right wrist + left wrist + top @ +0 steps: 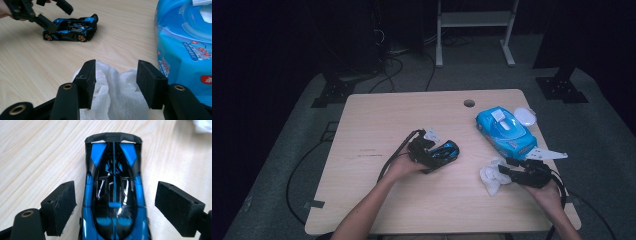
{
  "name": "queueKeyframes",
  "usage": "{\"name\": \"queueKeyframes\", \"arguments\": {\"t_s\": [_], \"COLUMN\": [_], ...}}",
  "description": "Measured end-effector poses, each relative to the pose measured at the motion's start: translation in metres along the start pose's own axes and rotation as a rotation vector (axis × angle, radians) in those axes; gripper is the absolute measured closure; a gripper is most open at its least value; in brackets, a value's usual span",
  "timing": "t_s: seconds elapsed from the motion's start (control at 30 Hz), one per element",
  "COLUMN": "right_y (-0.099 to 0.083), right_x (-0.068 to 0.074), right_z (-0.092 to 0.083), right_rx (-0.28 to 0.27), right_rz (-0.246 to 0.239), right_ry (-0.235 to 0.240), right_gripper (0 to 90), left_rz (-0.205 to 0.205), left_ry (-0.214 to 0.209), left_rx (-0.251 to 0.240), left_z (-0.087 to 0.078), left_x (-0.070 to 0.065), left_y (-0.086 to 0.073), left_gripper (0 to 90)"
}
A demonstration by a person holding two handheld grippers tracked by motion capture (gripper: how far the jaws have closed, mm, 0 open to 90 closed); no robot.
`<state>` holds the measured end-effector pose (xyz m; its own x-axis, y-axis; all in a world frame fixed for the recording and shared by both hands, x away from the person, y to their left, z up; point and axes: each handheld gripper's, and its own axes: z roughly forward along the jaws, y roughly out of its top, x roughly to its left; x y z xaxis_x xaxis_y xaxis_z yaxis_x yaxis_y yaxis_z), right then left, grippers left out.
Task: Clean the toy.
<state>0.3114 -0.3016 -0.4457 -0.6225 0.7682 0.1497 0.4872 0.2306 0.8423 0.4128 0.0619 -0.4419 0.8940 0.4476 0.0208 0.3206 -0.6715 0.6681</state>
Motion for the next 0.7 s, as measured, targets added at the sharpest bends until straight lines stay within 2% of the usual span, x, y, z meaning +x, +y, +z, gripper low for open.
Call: {"name": "queueKeyframes", "arguments": {"t_s": [0.1,0.17,0.3,0.53,0.7], "right_y": [0.0,0.0,0.0,-0.001,-0.002], "right_x": [0.0,0.001,0.001,0.003,0.002], "right_z": [-0.001,-0.001,-0.001,0.001,0.001], "right_rx": [-0.007,-0.004,-0.002,0.005,0.009], "right_rz": [0.007,0.005,0.007,0.008,0.005], "right_ry": [0.001,0.002,0.004,0.005,0.006], "right_gripper": [47.6,46.9,45.6,44.2,43.7], "left_rz": [0.004,-0.012,-0.012,-0.045,-0.048], "left_ry": [0.001,-0.007,0.009,0.013,0.031], "left_rx": [-0.011,-0.02,-0.036,-0.056,-0.057], "left_z": [-0.009,-0.015,-0.027,-0.045,-0.053], "left_x": [-0.002,-0.002,-0.006,-0.002,-0.001], "left_y": [-0.004,-0.008,-0.017,-0.031,-0.041], "left_gripper": [16.4,16.4,14.7,13.4,12.8]}}
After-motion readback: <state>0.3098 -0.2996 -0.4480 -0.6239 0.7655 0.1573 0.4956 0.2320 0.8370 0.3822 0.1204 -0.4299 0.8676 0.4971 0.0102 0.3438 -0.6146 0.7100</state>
